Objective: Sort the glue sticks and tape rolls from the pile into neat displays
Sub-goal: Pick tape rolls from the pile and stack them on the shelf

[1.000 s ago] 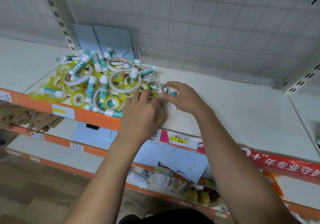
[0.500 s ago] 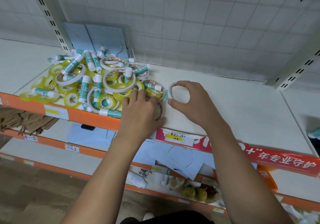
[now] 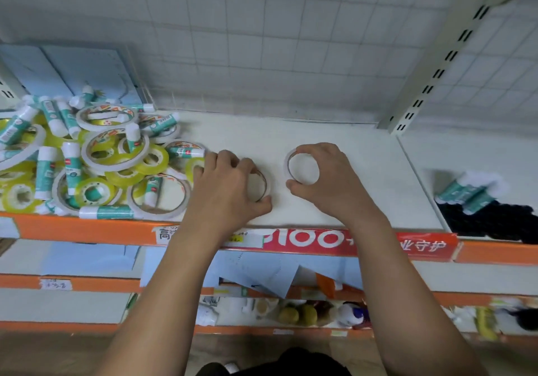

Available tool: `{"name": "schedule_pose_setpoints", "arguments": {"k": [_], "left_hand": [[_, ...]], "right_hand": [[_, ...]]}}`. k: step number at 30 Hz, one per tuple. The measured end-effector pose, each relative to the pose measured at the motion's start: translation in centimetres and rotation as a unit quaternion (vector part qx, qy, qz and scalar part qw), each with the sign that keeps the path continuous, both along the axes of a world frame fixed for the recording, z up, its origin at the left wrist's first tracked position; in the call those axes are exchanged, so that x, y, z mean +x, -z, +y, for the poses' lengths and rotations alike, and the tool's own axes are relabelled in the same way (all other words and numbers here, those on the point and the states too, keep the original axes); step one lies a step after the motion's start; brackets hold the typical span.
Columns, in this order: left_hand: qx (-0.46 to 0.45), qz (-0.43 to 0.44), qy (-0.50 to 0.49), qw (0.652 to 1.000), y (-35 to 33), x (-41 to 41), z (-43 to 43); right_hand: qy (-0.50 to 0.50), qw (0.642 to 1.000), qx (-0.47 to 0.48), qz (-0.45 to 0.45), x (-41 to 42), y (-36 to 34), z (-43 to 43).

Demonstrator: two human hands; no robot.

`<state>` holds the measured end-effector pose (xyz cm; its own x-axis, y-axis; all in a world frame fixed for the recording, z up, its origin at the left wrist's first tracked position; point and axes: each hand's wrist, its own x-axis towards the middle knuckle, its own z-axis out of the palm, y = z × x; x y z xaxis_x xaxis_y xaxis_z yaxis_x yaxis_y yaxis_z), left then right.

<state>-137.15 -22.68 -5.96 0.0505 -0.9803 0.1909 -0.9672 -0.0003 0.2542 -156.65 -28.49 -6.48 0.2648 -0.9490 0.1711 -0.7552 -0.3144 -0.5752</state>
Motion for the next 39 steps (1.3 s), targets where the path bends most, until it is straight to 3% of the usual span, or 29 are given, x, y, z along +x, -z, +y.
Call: {"name": "schedule_pose_setpoints", "arguments": {"k": [11, 22, 28, 39], "left_hand": [[0.008, 0.042, 0.072, 0.996, 0.1, -8.2, -3.9], [0.01, 0.067, 0.007, 0.998, -0.6, -5.9, -3.7], [0.005, 0.061, -0.015, 0.998, -0.6, -4.5, -3.0], [0.043, 0.048, 0.084, 0.994, 0.6, -8.6, -4.9]], "right_hand": [[0.059, 0.997, 0.035, 0.025, -9.4, 0.7, -0.4], [-0.06, 0.997, 0.036, 0.028, -5.1, 1.1, -0.7], [-0.106, 0.989, 0.1, 0.017, -2.9, 1.7, -0.6], [-0.023, 0.996, 0.082, 0.029, -8.2, 1.3, -0.8]]}}
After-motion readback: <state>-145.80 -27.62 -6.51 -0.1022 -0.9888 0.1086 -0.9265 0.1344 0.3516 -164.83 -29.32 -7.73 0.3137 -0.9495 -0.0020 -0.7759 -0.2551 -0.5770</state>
